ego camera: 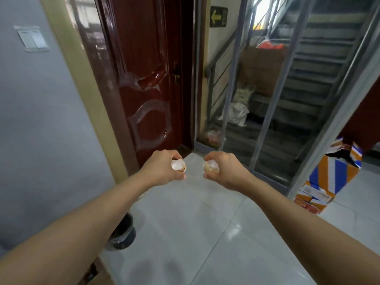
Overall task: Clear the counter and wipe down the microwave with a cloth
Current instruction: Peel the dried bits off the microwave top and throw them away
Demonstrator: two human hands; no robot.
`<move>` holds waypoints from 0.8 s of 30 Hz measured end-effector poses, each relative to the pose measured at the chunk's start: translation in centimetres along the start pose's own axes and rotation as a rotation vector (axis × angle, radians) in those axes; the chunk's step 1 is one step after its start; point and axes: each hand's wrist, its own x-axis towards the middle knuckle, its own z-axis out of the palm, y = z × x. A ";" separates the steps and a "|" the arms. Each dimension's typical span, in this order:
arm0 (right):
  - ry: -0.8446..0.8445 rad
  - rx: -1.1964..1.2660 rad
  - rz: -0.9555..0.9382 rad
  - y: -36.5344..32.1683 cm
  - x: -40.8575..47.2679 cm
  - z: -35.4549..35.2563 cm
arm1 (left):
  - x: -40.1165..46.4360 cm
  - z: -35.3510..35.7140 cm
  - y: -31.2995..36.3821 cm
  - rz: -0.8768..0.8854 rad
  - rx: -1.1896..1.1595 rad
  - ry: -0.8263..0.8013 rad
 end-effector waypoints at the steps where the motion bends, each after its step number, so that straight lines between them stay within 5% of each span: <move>1: -0.014 0.001 -0.031 0.9 1.9 -0.2 | 1.6 0.3 0.0 -0.016 -0.008 0.016; 12: -0.180 0.005 -0.299 7.7 22.2 -1.4 | 14.4 1.0 -0.9 -0.327 -0.041 0.154; 24: -0.296 0.089 -0.524 5.1 39.1 4.1 | 23.6 -1.8 -9.4 -0.524 -0.074 0.256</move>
